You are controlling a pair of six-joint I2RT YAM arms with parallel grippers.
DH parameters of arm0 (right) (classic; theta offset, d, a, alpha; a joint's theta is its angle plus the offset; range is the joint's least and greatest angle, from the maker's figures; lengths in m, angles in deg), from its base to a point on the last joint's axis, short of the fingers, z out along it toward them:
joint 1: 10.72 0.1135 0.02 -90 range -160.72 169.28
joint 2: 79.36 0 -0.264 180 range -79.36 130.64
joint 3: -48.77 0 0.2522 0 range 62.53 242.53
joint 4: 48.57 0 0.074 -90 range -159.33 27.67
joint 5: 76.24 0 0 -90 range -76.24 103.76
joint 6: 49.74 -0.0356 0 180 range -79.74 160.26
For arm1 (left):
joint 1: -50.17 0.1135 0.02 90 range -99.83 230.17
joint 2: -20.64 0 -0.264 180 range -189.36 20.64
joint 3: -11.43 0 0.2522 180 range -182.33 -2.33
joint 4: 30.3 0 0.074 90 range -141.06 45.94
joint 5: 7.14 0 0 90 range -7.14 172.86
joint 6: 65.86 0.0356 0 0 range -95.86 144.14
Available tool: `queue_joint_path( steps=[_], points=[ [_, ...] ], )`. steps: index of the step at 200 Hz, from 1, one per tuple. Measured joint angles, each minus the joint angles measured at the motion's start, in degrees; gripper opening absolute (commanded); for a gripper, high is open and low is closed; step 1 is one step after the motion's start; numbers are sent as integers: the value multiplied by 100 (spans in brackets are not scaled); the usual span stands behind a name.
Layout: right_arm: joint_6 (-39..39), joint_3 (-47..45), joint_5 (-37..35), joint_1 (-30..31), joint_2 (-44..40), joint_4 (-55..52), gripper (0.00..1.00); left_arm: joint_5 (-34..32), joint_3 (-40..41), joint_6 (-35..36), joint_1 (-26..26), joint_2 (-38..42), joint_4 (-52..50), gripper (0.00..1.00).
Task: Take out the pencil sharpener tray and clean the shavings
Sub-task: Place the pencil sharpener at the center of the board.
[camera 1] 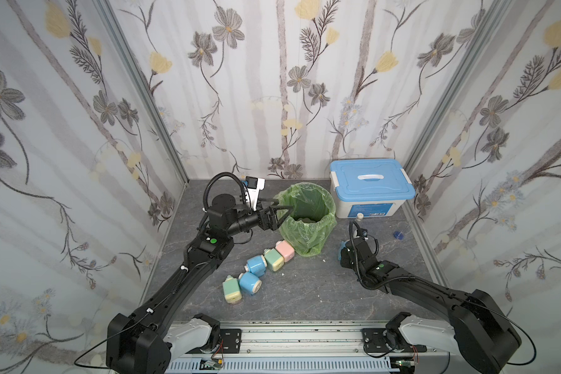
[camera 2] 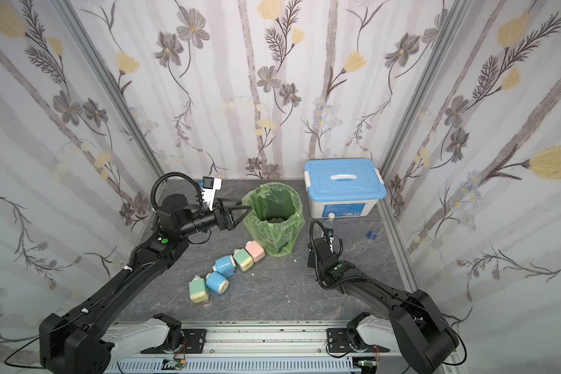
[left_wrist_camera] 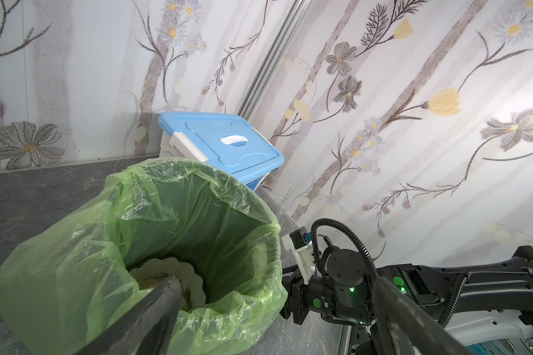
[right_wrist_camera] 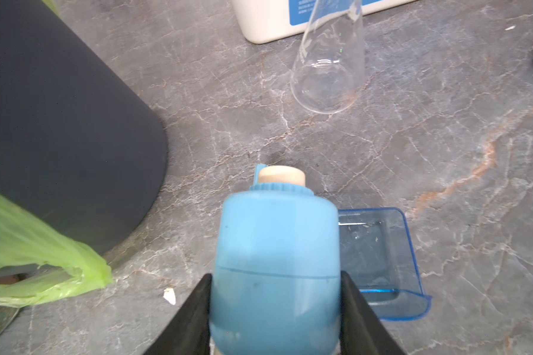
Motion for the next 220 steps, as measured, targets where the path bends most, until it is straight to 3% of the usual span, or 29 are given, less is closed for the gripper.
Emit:
queue_joint_path(
  steps=[68, 115, 148, 220],
  points=[
    [-157, 138, -494, 323, 74, -461, 46, 13, 0, 2, 0, 70, -4, 100],
    [-181, 162, -584, 461, 74, -649, 72, 11, 7, 0, 0, 57, 0, 100],
    [-94, 166, -564, 575, -26, -664, 82, 11, 20, 0, 0, 57, 0, 100],
    [337, 463, -57, 1639, -684, -841, 85, -304, 15, 2, 15, 61, -98, 100]
  ],
)
